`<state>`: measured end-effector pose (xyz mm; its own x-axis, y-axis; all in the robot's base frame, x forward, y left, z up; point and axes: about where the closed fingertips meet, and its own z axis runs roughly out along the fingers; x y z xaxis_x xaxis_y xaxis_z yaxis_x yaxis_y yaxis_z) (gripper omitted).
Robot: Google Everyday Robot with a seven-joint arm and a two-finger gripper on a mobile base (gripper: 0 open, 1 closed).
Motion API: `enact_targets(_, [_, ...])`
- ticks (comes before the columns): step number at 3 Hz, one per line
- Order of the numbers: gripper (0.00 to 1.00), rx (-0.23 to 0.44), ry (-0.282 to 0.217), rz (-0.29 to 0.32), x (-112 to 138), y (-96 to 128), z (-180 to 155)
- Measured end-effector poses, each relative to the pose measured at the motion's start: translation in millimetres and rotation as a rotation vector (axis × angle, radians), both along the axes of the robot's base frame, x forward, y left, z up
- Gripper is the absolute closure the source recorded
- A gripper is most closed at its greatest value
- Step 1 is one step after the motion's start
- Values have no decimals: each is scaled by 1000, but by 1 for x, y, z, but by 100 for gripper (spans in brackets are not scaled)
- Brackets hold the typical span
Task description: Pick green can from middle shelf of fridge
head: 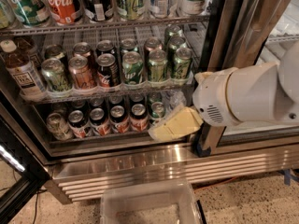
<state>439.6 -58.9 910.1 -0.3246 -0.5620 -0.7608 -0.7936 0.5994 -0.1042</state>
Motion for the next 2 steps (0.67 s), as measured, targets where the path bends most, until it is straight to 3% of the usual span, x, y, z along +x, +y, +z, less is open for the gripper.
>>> enact_targets(1, [0,5,10,-99,19,2,-16])
enact_targets(2, [0,14,17,-120,20,1,-15])
